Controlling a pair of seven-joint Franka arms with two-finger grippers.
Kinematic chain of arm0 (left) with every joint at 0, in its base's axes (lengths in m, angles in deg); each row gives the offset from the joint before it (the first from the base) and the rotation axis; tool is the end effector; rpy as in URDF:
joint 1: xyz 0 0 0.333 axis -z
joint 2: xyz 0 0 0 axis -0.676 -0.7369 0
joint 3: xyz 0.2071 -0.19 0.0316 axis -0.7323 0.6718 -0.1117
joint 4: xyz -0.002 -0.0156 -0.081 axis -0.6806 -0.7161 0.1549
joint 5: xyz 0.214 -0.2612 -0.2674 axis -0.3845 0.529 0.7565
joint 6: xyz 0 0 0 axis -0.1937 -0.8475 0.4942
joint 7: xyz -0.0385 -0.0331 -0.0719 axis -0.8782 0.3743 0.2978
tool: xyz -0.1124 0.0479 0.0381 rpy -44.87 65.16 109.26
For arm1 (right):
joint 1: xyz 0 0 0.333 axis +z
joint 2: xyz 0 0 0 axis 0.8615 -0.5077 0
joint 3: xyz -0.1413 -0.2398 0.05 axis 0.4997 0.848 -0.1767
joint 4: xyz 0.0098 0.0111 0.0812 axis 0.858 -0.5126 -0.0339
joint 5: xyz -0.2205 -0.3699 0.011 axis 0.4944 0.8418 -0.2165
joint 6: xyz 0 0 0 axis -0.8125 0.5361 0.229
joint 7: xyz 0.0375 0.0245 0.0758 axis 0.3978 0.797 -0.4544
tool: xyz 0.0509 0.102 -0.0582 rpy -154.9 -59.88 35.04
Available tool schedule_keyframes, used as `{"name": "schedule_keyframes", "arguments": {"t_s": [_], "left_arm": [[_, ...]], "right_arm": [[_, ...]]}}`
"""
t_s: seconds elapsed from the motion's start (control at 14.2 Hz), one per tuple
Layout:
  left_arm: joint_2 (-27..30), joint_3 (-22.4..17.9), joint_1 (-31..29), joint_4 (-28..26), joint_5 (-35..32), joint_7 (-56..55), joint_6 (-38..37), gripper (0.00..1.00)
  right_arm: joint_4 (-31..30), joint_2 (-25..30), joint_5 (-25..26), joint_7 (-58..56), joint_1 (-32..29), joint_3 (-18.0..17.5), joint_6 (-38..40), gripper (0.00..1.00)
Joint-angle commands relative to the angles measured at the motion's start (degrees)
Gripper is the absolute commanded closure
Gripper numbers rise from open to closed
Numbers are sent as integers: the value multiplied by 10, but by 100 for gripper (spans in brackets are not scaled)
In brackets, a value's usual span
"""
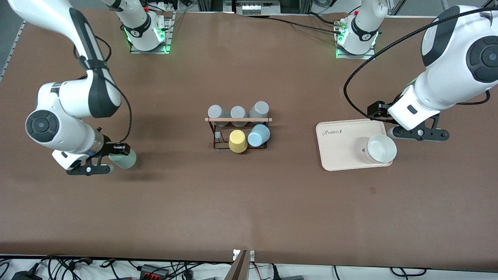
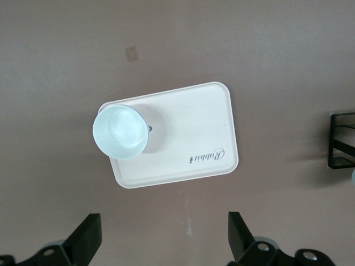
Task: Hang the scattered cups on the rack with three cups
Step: 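Open and withdraw the left gripper while the right gripper lifts the teal cup, then carry the teal cup with the right gripper to the rack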
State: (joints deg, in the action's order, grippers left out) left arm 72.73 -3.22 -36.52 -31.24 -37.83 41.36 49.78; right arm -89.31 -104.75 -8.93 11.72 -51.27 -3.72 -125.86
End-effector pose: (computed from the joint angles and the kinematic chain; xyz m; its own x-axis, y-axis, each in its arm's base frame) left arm 0.6216 -0.1199 0.4750 0.9880 -0.0663 -0.1393 -0.0730 -0.9964 -0.0430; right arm 0.6747 0.1128 0.3035 0.9958 0.0023 -0.0920 0.0066 -0.9989 0.0461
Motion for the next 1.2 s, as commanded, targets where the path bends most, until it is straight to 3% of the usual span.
{"name": "schedule_keyframes", "arguments": {"t_s": [0.0, 0.21, 0.42, 0.63, 1.13], "left_arm": [[13, 1, -19, -6, 2, 19, 12, 0], [4, 0, -35, 6, 2, 27, 12, 0], [-3, 1, -71, 8, 20, 63, 22, 0], [11, 9, -67, 3, 25, 40, 18, 0], [26, 4, -81, -22, 39, 35, 47, 0]], "right_arm": [[58, -12, -40, 57, 44, 3, 54, 69], [79, -13, -75, 113, 79, 3, 56, 69], [96, -21, -76, 209, 136, 3, 56, 69], [118, -37, -73, 285, 185, 3, 56, 69], [157, -79, -71, 393, 235, 4, 53, 69]]}}
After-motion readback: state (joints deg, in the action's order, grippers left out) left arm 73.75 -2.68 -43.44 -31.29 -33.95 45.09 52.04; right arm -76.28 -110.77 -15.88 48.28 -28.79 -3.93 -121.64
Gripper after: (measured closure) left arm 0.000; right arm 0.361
